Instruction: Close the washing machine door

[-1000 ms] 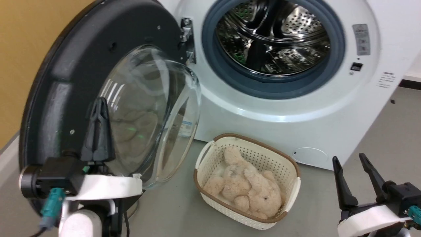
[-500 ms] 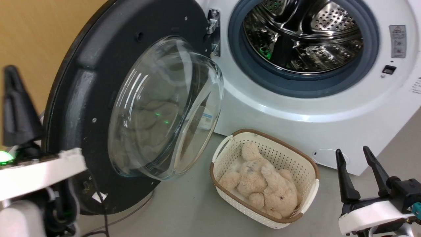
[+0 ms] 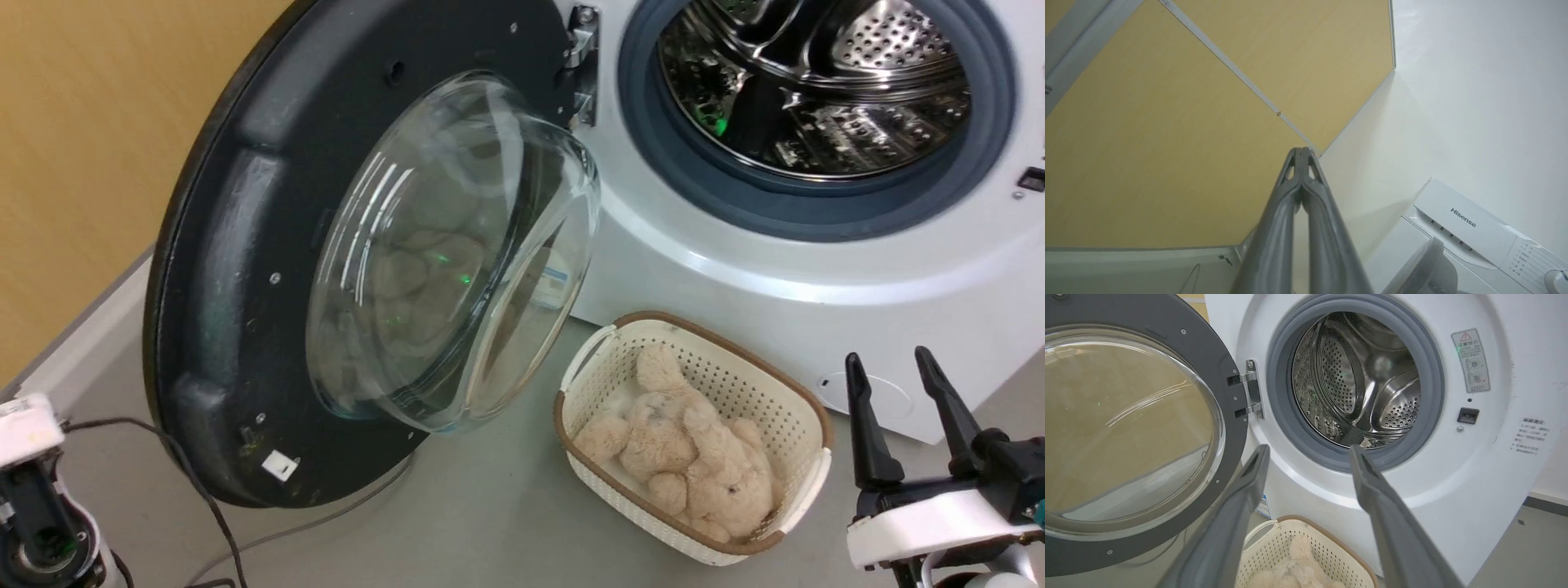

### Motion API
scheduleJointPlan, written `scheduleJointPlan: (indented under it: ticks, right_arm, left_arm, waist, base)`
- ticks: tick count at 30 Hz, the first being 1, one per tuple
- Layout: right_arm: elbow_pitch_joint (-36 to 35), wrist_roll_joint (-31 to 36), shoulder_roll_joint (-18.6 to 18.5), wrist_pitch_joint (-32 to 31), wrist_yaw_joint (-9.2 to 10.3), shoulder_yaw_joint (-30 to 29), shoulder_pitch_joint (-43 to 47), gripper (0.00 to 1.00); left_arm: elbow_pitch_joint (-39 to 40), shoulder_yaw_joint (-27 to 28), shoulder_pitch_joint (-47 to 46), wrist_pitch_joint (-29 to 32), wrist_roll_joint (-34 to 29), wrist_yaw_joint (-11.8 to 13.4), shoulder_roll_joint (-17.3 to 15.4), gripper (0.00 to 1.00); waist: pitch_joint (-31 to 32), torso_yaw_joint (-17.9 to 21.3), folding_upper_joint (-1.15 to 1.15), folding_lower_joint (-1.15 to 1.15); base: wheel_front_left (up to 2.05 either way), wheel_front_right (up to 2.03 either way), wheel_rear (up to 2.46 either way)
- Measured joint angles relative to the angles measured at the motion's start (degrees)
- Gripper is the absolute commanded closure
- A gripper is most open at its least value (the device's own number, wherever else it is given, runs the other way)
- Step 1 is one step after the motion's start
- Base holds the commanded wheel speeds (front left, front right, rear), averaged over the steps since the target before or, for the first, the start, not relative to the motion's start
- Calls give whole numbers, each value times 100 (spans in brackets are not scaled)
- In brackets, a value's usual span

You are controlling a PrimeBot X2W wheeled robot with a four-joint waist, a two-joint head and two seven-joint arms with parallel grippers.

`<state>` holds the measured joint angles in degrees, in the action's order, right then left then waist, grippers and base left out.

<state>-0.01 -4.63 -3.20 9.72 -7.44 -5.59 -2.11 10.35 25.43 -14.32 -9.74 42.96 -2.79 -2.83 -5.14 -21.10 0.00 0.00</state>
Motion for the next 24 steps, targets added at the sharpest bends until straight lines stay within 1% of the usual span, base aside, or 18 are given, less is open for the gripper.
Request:
scheduleJointPlan:
  ticks: [5,7,20,24]
  right_arm:
    - [-7,0,0,56,0,-60,-57,0]
    - [-9,0,0,69,0,-86,-69,0]
    - [-37,-9,1,226,0,-276,-104,0]
    - [-41,-10,1,259,0,-327,-133,0]
  left_arm:
    - [-631,182,23,-45,981,-97,1,100]
    - [-896,188,43,65,1333,-111,1,100]
    - [-2314,120,151,1524,3096,-293,-53,100]
    - [-2463,21,151,2011,3513,-316,-57,100]
  waist:
    - [-82,-132,0,0]
    - [-116,-183,0,0]
    - [-273,-510,0,0]
    - [-310,-608,0,0]
  base:
    - [0,0,0]
    - [0,0,0]
    - [0,0,0]
    - [0,0,0]
